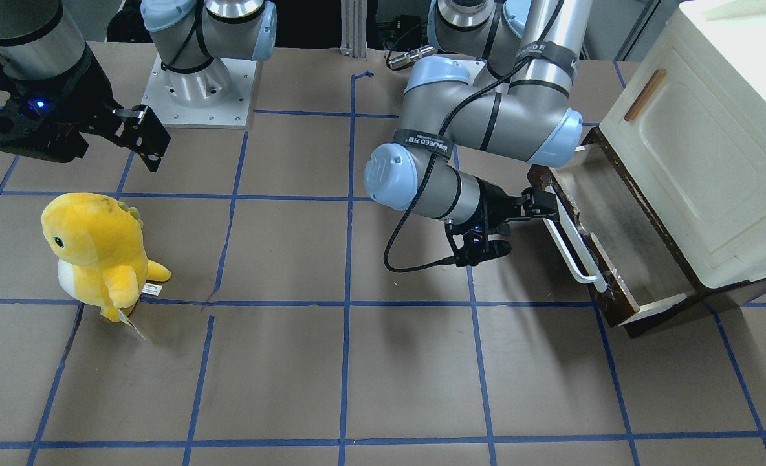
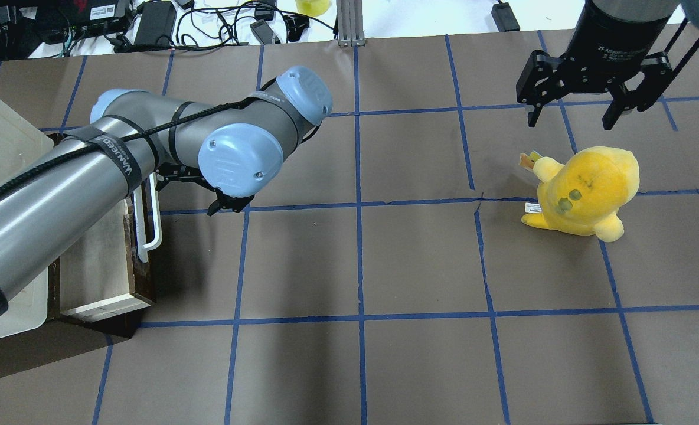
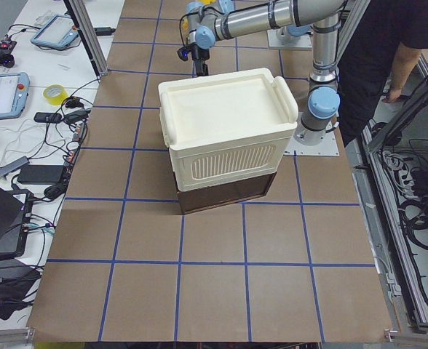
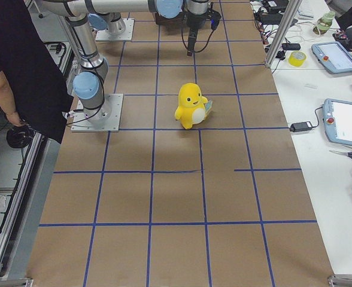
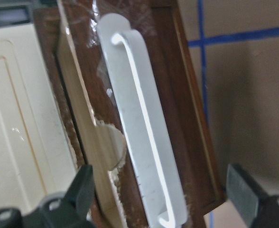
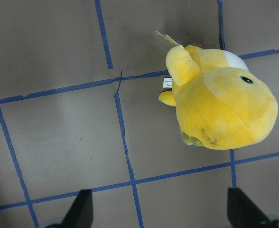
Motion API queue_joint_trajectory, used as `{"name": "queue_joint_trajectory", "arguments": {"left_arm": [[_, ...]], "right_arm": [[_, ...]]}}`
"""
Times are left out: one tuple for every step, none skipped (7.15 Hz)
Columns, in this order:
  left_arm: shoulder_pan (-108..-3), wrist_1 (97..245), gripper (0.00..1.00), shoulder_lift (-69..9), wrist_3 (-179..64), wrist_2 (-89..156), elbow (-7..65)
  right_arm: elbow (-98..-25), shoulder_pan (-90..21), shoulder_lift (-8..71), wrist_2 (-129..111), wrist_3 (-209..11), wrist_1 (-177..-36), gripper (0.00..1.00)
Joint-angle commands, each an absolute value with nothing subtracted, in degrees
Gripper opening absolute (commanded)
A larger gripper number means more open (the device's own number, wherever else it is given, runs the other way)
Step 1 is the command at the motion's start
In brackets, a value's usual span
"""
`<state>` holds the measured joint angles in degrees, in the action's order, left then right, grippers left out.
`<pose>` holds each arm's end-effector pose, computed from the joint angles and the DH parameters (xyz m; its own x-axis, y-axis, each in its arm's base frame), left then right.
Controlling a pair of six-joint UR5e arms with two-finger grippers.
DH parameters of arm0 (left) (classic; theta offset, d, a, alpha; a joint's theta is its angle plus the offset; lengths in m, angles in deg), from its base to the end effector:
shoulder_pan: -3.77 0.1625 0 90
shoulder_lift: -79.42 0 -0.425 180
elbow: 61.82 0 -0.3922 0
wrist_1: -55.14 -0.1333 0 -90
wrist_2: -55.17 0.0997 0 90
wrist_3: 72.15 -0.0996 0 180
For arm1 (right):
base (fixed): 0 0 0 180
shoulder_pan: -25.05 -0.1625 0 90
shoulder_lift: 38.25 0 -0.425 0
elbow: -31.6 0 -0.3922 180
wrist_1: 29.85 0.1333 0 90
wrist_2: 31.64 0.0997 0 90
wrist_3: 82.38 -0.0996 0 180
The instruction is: Pull drawer sideways
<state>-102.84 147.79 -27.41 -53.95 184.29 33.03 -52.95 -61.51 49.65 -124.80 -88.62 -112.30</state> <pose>-0.2237 -0.5036 0.3129 -0.7170 0.1746 -0.6748 0.0384 0.9766 0.2118 0.0976 -0.5060 0.5036 -0.9845 0.1638 0.0626 0.1678 0.9835 0.0668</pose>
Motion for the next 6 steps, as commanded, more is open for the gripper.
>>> {"name": "queue_joint_trajectory", "arguments": {"left_arm": [[-102.2, 144.0, 1.0, -19.6, -66.8, 167.8, 30.2], [-100.7, 141.9, 1.0, -16.0, -67.7, 160.8, 29.9], [-97.0, 142.0, 1.0, -13.2, -68.3, 152.4, 29.9], [-93.6, 142.3, 1.0, -10.3, -71.1, 148.7, 29.9], [-91.4, 142.4, 1.0, -7.9, -73.4, 148.3, 29.9], [-89.4, 142.3, 0.99, -6.2, -73.7, 146.9, 29.9]], "right_arm": [[-52.9, -61.4, 49.6, -124.8, -88.6, -112.3, 1.0], [-52.9, -61.5, 49.6, -124.8, -88.6, -112.3, 1.0], [-52.9, -61.4, 49.6, -124.8, -88.6, -112.3, 1.0], [-52.9, -61.5, 49.6, -124.8, -88.6, -112.3, 1.0], [-52.9, -61.5, 49.6, -124.8, -88.6, -112.3, 1.0], [-52.9, -61.5, 49.6, -124.8, -88.6, -112.3, 1.0]]}}
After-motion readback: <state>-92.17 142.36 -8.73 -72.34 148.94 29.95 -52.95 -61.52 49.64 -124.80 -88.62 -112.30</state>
